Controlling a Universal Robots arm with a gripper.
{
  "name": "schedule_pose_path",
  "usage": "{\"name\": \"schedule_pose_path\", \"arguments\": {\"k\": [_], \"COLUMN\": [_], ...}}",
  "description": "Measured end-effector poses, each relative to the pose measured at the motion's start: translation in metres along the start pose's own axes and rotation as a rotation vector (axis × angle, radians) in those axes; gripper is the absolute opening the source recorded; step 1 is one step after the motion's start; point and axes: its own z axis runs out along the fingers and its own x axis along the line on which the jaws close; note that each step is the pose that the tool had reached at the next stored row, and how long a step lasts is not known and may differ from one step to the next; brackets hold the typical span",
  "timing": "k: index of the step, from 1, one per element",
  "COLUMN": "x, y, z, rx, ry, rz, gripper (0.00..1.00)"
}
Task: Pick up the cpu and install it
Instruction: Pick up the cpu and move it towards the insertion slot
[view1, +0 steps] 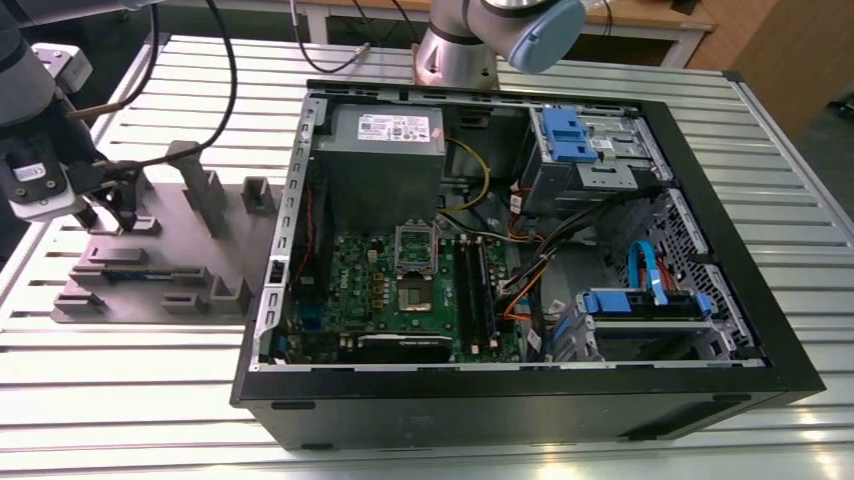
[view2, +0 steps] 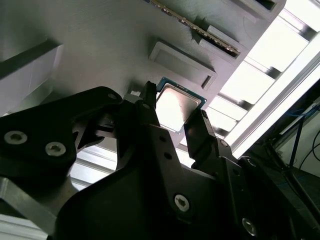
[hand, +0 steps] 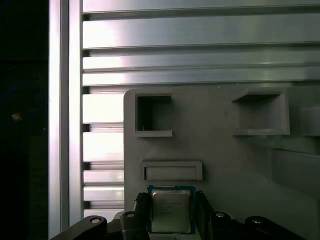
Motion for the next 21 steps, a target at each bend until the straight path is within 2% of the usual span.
{"name": "schedule_pose_path", "arguments": {"k": [21], "x": [0.0002], "y": [0.0005], "z": [-0.0083], "rx": [-0.0001], "ry": [-0.0001], "rz": [0.0], "gripper": [0.47]}}
